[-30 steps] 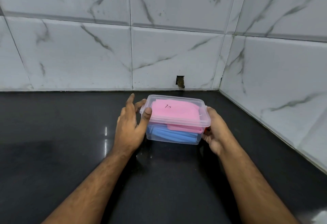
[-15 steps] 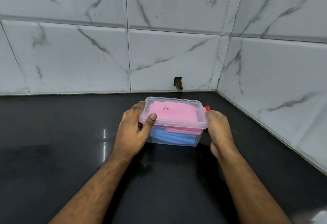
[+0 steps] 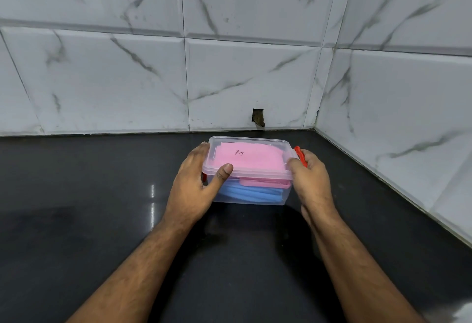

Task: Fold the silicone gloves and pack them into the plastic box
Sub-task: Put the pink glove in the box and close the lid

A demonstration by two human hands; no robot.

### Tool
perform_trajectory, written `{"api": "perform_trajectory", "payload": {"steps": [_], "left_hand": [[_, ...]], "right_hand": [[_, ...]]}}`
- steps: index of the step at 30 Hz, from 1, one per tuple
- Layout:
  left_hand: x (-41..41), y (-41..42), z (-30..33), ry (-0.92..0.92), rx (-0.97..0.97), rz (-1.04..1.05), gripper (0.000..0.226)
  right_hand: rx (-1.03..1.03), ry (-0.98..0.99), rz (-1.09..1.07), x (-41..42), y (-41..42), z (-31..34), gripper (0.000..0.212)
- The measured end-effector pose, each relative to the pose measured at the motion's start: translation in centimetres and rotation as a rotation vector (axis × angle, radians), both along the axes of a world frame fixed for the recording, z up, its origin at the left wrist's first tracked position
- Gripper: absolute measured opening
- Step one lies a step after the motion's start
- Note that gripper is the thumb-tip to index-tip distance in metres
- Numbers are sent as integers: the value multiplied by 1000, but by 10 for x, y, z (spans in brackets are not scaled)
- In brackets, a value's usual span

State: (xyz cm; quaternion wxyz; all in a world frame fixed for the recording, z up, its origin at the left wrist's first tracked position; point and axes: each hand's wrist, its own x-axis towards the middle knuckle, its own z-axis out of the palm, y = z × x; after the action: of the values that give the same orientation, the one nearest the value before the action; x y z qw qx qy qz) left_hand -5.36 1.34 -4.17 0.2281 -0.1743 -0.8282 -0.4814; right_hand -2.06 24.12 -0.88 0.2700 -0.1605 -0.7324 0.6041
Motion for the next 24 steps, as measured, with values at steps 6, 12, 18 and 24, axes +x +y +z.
{"api": "perform_trajectory", "payload": {"steps": [6, 12, 18, 24], "left_hand": [[-1, -1, 2, -4, -45, 13, 96], [-2, -1, 2, 39, -72, 30, 77], [-2, 0, 1, 33, -133, -2, 82], [-5, -1, 2, 43, -151, 30, 78]], "right_hand": [[5, -4, -21, -4, 0, 0, 38], [13, 0, -43, -7, 1, 2, 29], [152, 2, -74, -10, -2, 4, 26], [175, 25, -99, -12, -2, 2, 36]]}}
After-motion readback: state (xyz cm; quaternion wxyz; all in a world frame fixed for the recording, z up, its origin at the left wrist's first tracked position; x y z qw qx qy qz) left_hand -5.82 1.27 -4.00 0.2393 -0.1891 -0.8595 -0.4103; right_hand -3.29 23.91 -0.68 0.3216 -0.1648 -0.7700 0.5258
